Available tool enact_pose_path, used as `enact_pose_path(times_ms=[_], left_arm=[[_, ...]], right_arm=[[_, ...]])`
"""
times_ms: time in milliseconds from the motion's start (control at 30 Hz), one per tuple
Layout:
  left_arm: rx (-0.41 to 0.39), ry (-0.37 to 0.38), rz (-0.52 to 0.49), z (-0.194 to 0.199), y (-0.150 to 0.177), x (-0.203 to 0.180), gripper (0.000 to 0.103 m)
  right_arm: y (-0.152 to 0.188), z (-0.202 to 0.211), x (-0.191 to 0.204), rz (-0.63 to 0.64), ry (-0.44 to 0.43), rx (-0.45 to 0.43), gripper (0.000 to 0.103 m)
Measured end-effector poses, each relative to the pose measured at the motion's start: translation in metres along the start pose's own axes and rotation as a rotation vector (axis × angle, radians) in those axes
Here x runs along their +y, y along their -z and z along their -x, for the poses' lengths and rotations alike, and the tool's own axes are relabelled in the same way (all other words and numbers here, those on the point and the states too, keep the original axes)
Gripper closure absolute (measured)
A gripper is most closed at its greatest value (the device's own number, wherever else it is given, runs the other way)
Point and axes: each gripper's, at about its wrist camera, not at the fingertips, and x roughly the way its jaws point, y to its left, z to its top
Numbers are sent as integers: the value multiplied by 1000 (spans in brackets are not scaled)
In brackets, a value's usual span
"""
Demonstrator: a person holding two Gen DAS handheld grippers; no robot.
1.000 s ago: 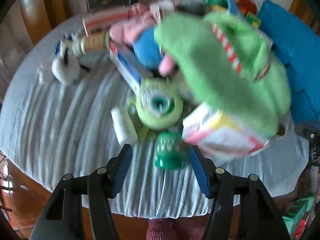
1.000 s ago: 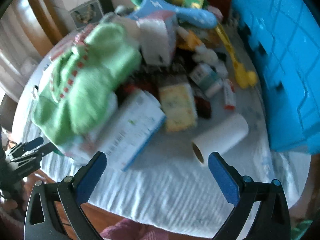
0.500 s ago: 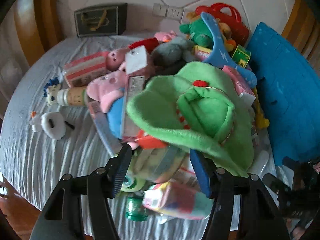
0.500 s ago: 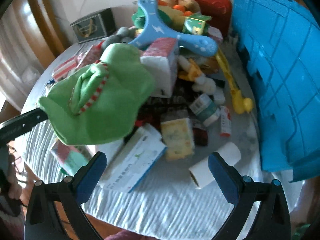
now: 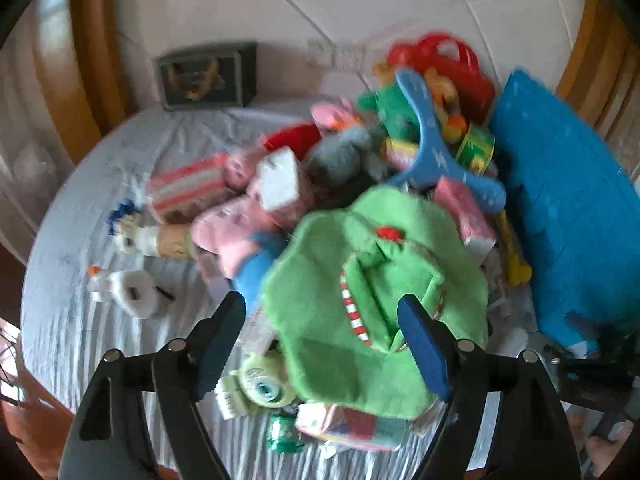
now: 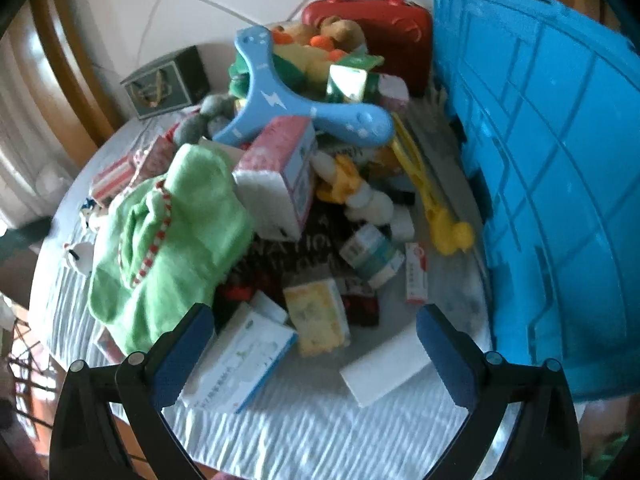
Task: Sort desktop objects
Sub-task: 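Grasp the green plush hat with the left tool while the right tool grasps a pink tissue pack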
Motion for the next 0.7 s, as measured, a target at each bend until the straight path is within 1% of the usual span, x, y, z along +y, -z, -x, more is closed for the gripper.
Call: enact_pose_path(times_ms=[33, 100, 167, 200, 233, 267, 300, 333, 367, 400, 467, 500, 567, 600, 633, 700], left_arm=[[45, -14, -24, -24, 0, -7, 25], [111, -46, -42, -55, 2, -13, 25], [177, -50, -53, -90, 4, -11, 25], [181, -44, -50, -96, 4, -9, 24], [177, -24, -48, -101, 4, -6, 24], [167, -10, -57, -102, 2, -6, 29], [145, -5, -77, -100, -2, -6, 59], [101, -5, -115, -94, -9, -8, 72], [81, -5, -121, -89, -15, -7, 81], [47, -1, -116, -82, -23, -3, 88], [-35, -33, -116, -65, -38, 3, 88], [-65, -48, -128, -60, -46, 6, 88], [-77, -66, -133, -59, -56, 8, 88], [-75, -67, -129, -62, -59, 10, 88], [-68, -67, -121, -67, -60, 12, 88], [-47, -72, -115, -75, -57, 12, 88]], right_arm=[[-3, -1, 2, 7, -3, -9, 0], [-10, -6, 5, -5, 3, -4, 0], [-19, -9, 9, -21, -18, -9, 0], [-23, -11, 11, -21, -10, -11, 0], [-28, -13, 14, -25, 8, -12, 0], [-32, -15, 15, -32, 9, -10, 0], [-37, -18, 17, -41, 6, -9, 0], [-42, -21, 19, -49, 7, -10, 0], [-47, -25, 22, -59, 6, -12, 0], [-52, -29, 23, -69, 4, -14, 0], [-59, -38, 25, -96, -4, -12, 0], [-63, -42, 25, -107, -9, -10, 0], [-70, -51, 26, -111, -7, -3, 1], [-74, -57, 27, -104, 3, 3, 4], [-77, -61, 27, -100, 9, 11, 11], [-82, -73, 26, -101, 6, 34, 17]])
